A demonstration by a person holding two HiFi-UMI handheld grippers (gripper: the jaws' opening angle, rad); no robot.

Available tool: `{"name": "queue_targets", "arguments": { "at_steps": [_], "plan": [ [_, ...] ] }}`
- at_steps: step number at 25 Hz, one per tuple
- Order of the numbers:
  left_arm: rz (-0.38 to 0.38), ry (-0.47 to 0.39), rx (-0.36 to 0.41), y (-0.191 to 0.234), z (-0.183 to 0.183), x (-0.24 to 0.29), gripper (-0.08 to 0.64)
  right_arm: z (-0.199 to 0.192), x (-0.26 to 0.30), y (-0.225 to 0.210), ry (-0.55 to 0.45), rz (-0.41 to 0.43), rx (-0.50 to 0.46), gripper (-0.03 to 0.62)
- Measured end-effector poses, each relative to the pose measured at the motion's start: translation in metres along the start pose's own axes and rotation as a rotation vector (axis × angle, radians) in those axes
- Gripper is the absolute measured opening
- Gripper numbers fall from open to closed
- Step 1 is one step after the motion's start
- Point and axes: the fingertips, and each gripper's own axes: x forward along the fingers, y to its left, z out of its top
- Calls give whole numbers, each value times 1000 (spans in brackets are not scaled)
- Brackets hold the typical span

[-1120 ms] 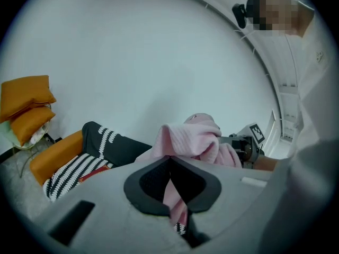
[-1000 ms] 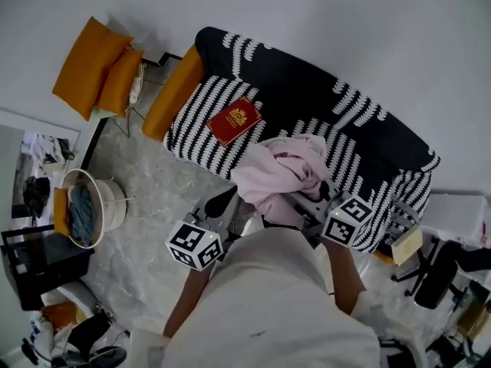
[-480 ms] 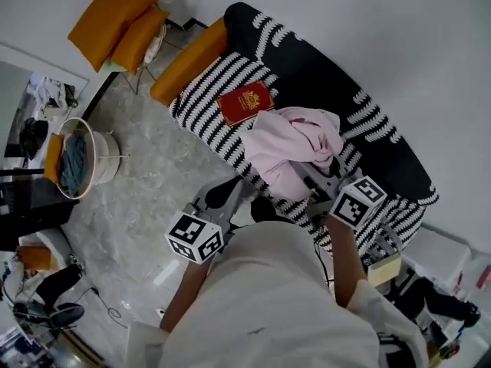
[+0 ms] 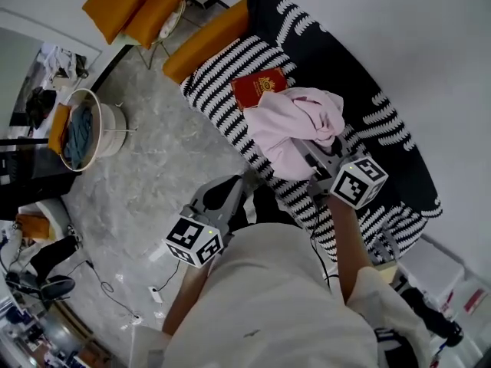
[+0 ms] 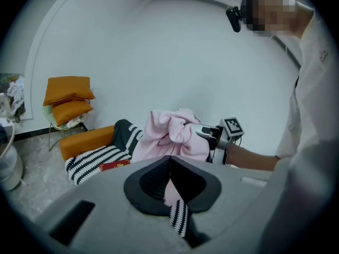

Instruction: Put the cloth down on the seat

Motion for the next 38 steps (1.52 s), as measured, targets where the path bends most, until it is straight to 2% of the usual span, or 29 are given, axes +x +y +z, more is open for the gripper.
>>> {"name": "queue_targets", "arguments": {
  "at_steps": [8,25,33,38],
  "plan": [
    [42,12,-34,11,-17,-1,12,-49,38,-41,61,-47,-33,265],
    [62,81,-93,38,-40,29,12,-166,96,-155,290,-210,-43,265],
    [158,115,-99,71,-43,22,12,-211,106,-207,401,-284,-73,265],
    [180,151,-117,77,-60,13,12,-241,111,-233,473,-316,-105,265]
  ]
}}
